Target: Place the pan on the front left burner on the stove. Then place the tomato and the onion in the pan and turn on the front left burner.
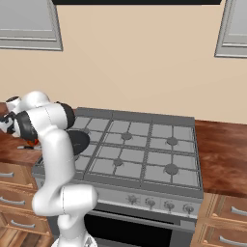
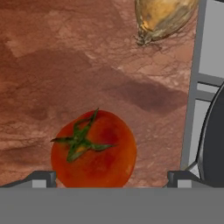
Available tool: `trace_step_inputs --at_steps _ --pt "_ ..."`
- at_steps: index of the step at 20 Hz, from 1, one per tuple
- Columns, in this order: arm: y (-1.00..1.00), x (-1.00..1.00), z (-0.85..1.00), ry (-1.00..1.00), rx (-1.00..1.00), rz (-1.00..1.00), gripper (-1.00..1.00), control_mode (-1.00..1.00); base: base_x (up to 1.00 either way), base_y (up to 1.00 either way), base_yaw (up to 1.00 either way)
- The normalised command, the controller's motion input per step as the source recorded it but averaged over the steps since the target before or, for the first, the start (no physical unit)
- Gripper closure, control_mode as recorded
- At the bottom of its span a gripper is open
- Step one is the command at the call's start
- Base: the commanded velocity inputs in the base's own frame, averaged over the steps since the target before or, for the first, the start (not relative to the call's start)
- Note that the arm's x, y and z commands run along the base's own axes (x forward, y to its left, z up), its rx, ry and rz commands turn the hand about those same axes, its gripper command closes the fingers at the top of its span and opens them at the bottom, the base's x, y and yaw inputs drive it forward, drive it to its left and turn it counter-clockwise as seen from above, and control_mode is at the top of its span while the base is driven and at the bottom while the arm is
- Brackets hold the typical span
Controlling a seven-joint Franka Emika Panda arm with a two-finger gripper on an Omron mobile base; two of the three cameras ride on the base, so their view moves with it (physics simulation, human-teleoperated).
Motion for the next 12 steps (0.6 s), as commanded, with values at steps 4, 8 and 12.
trace_step_inputs --at_steps 4,8,12 --pt "-0.02 0.0 -0.15 0.0 0.0 0.0 -1.0 -1.0 0.0 0.0 0.0" --pt "0.0 0.0 -0.18 0.0 0.0 0.0 -1.0 -1.0 0.0 0.0 0.0" --pt "0.0 0.06 -0.18 0.0 0.02 0.03 -1.0 -1.0 0.0 0.0 0.0"
